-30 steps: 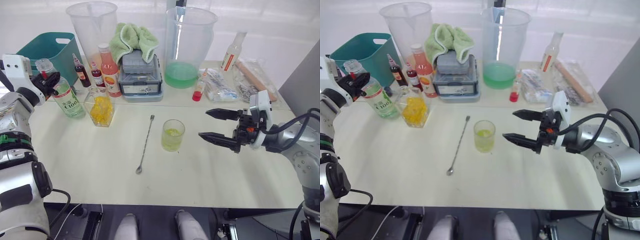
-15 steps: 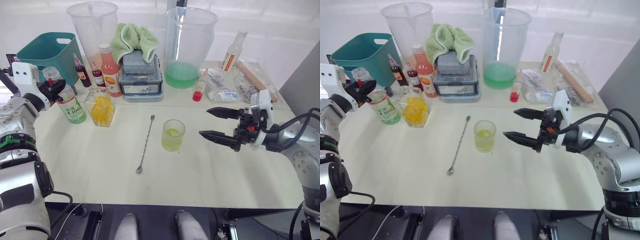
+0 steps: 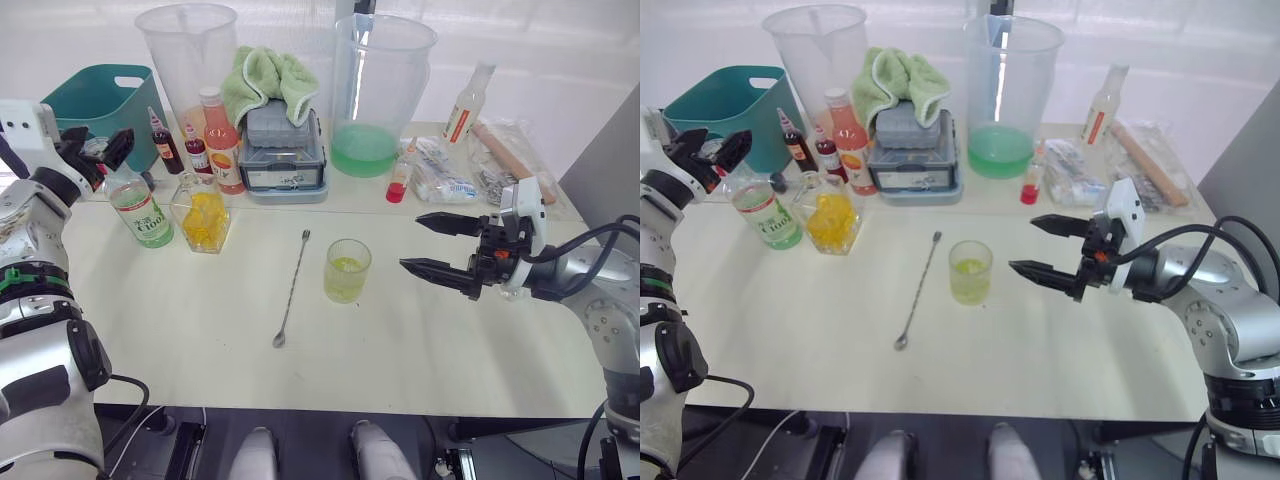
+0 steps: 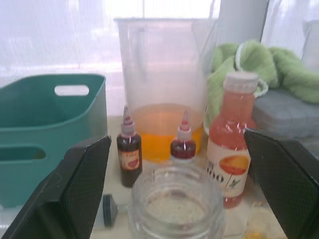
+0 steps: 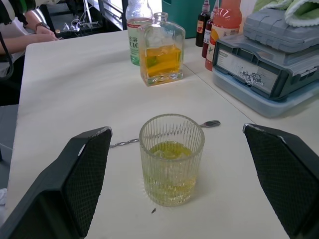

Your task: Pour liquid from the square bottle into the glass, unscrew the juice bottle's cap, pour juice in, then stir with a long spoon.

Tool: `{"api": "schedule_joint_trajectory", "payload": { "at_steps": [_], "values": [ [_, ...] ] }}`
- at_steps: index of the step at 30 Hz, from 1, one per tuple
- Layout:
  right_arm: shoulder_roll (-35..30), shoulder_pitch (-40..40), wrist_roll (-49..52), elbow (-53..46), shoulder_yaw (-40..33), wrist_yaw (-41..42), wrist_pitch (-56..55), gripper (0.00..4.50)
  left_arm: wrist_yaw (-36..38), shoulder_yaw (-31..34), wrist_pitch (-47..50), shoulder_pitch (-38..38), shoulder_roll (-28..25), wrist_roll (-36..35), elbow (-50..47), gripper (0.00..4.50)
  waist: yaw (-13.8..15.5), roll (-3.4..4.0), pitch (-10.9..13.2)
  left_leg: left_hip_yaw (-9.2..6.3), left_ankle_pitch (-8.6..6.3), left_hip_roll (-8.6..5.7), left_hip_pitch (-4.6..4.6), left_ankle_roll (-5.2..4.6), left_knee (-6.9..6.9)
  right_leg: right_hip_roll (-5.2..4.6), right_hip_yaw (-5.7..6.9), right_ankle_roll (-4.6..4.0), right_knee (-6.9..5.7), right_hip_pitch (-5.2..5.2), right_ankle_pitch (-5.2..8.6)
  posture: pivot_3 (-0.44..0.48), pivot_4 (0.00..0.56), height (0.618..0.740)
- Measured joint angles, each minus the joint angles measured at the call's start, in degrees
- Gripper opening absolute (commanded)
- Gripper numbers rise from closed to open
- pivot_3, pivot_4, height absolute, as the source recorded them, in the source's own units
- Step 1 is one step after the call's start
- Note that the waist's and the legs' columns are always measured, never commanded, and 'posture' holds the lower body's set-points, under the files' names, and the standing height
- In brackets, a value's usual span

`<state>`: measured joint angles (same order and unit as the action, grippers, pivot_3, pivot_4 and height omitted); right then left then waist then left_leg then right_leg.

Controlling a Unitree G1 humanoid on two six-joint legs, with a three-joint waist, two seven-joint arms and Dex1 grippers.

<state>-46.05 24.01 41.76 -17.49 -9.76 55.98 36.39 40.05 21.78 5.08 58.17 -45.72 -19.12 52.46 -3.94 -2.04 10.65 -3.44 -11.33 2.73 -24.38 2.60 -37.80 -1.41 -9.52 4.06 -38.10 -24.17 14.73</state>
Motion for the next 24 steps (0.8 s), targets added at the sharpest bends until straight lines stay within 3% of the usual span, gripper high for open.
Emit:
{"api": "schedule_joint_trajectory", "payload": {
  "at_steps": [6,11,18,24],
  "values": [
    [0.0,0.7,0.2,0.0,0.0,0.2,0.4,4.5,-0.1,4.0,4.0,2.6,-0.7,-6.2,-10.4,4.49,0.0,0.0,0.0,-0.02,0.0,0.01,-0.02,0.0,0.0,0.0,0.0,0.0,0.01,-0.01,0.0,0.0,0.15,0.728],
    [0.0,0.8,1.9,0.0,-0.1,0.3,1.2,4.5,2.0,3.6,14.9,1.1,-2.6,-12.7,-31.0,4.49,-0.1,0.01,0.0,-0.01,0.0,0.0,0.09,0.0,0.0,-0.01,0.0,0.01,-0.04,0.09,0.01,0.0,0.15,0.728],
    [-0.8,1.9,3.5,0.0,-0.5,1.3,2.8,4.5,6.4,0.4,31.6,-12.4,-5.0,-21.3,-51.9,4.49,-0.1,0.01,0.0,-0.01,0.01,0.02,0.12,0.02,-0.01,0.01,0.0,0.16,-0.06,0.07,0.1,0.0,0.15,0.728],
    [-1.2,0.1,3.4,-0.4,-1.0,1.2,2.9,4.5,7.9,0.8,36.2,-23.3,-6.6,-23.8,-60.7,4.49,-0.1,0.01,0.0,0.01,0.01,0.03,0.13,0.01,0.0,0.0,-0.01,0.12,-0.01,0.08,0.09,0.0,0.15,0.728]
  ]
}}
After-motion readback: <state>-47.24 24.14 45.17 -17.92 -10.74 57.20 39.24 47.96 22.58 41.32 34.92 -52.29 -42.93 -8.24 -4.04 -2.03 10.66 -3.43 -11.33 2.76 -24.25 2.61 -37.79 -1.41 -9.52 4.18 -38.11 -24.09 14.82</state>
